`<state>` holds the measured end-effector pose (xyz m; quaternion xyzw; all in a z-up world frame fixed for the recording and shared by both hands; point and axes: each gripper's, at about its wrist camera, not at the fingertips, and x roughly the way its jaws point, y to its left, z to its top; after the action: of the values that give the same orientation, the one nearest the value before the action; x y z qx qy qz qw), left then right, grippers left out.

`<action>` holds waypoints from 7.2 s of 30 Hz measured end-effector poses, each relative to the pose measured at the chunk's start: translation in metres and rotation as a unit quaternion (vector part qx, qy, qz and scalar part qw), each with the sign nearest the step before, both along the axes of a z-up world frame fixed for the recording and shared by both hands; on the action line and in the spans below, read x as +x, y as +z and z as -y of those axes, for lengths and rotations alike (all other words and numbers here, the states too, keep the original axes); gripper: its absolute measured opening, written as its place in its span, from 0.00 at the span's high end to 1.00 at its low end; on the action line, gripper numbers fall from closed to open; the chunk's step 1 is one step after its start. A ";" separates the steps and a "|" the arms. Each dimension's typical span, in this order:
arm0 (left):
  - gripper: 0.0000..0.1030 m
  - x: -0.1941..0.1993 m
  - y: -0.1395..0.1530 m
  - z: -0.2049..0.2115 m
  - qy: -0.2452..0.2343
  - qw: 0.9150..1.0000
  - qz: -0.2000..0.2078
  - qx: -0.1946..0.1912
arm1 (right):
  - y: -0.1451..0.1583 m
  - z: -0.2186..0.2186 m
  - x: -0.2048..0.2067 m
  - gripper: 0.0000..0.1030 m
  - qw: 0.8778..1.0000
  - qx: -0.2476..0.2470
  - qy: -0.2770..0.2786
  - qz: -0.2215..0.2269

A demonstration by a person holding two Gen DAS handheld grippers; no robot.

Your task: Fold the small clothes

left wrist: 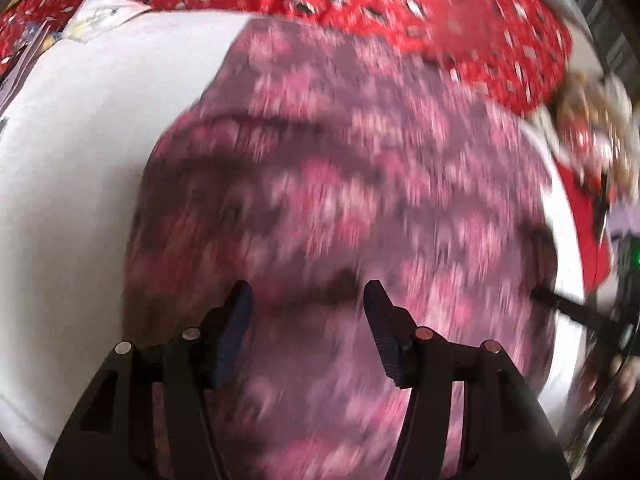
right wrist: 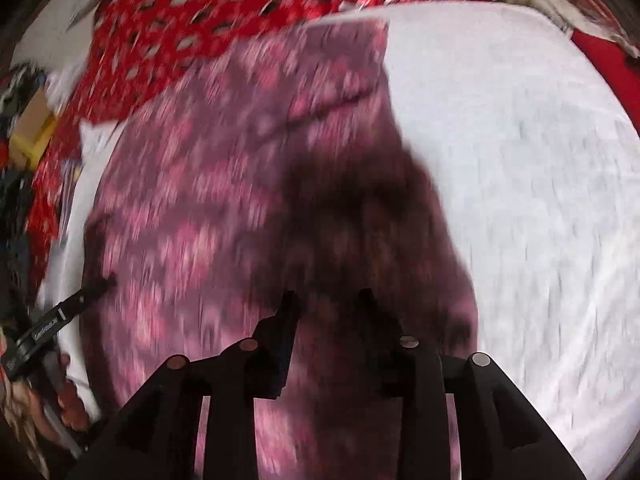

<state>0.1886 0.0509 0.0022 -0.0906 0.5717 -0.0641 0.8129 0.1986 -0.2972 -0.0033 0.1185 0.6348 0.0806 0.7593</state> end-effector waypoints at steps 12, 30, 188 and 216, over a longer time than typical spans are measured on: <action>0.45 -0.127 -0.005 -0.087 0.052 0.993 -0.096 -0.045 | 0.019 0.045 -0.144 0.56 0.999 -0.014 0.033 -0.037; 0.54 -0.173 -0.035 -0.024 -0.040 0.989 -0.141 0.008 | -0.001 0.031 -0.218 0.65 0.997 0.025 0.062 -0.034; 0.56 0.161 0.016 -0.089 0.134 0.973 0.071 -0.175 | 0.001 0.089 0.162 0.88 0.952 0.120 -0.210 0.189; 0.42 0.138 0.000 -0.031 0.099 0.990 0.096 -0.008 | -0.017 0.073 0.079 0.95 0.966 0.056 -0.207 0.146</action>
<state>0.3269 0.0816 0.0025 -0.1464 0.4788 0.0037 0.8656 0.2778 -0.3706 -0.0206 0.2765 0.4734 -0.0262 0.8359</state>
